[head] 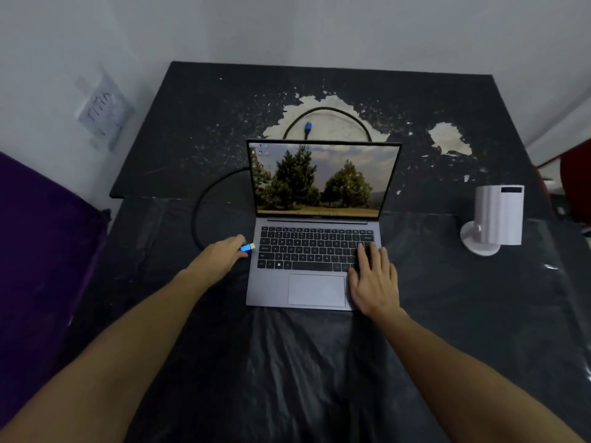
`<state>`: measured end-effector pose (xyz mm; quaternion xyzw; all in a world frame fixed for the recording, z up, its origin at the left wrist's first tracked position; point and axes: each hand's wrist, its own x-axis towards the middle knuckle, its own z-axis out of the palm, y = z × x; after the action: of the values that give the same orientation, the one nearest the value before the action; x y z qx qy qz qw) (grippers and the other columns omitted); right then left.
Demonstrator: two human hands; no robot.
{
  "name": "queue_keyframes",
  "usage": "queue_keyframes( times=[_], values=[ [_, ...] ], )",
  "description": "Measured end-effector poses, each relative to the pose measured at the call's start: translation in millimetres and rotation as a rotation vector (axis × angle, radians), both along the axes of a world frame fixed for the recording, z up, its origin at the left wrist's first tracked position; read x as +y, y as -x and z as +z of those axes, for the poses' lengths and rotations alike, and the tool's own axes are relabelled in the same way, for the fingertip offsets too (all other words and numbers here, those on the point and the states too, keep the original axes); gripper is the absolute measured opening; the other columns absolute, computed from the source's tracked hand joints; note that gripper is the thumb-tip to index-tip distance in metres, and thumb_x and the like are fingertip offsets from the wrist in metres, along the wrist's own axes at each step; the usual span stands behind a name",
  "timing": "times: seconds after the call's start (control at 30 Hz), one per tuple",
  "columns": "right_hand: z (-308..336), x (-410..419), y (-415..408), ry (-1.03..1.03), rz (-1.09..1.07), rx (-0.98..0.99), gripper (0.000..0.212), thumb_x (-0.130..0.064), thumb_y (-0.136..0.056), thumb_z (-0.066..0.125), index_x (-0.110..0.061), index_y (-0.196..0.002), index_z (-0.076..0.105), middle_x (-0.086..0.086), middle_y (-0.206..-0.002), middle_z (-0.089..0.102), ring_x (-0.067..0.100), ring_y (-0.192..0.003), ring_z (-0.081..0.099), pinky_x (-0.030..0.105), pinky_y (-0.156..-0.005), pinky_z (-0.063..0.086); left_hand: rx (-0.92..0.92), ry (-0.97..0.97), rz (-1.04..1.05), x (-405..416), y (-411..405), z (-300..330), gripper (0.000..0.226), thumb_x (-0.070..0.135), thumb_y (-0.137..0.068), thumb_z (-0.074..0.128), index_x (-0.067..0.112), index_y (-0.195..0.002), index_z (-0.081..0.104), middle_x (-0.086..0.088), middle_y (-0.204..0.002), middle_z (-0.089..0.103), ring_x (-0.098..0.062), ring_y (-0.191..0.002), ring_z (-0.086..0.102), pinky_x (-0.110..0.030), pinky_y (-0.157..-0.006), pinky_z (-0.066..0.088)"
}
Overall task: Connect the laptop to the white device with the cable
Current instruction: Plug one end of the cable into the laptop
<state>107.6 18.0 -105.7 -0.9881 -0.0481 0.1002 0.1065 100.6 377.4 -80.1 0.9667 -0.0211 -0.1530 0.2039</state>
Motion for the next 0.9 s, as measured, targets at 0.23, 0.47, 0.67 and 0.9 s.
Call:
queue_keyframes(
  times=[0.23,0.47,0.67,0.9],
  values=[
    [-15,0,0,0.021,-0.029,-0.02,0.062,-0.045,-0.103,0.024,-0.02,-0.159,0.018,0.009,-0.165,0.02,0.031,-0.152,0.014,0.05,-0.118,0.022,-0.098,0.012,0.005,15,-8,-17,0.014,0.013,-0.095,0.063,0.003,-0.104,0.057,-0.011,-0.094,0.058,-0.028,-0.082,0.058,-0.039,-0.073,0.048],
    [-19,2,1,-0.015,-0.048,-0.012,0.062,-0.045,-0.103,0.02,-0.022,-0.16,0.011,0.007,-0.168,0.012,0.028,-0.154,0.006,0.049,-0.121,0.02,-0.21,0.04,-0.055,25,-11,-27,0.013,0.003,-0.088,0.07,0.0,-0.1,0.066,-0.015,-0.1,0.06,-0.029,-0.089,0.056,-0.044,-0.083,0.049],
    [-21,3,1,-0.035,-0.072,-0.016,0.061,-0.045,-0.103,0.022,-0.023,-0.16,0.011,0.008,-0.168,0.011,0.027,-0.154,0.006,0.049,-0.12,0.021,-0.239,0.082,-0.021,23,-17,-32,0.013,0.004,-0.088,0.071,0.0,-0.1,0.069,-0.013,-0.098,0.061,-0.027,-0.091,0.055,-0.036,-0.083,0.044],
    [-22,3,0,-0.028,-0.074,-0.022,0.061,-0.045,-0.103,0.021,-0.023,-0.159,0.013,0.008,-0.167,0.012,0.027,-0.154,0.007,0.049,-0.119,0.023,-0.264,0.074,-0.02,21,-27,-33,0.014,0.002,-0.087,0.071,-0.001,-0.1,0.071,-0.016,-0.097,0.063,-0.031,-0.09,0.054,-0.033,-0.082,0.04]
  ],
)
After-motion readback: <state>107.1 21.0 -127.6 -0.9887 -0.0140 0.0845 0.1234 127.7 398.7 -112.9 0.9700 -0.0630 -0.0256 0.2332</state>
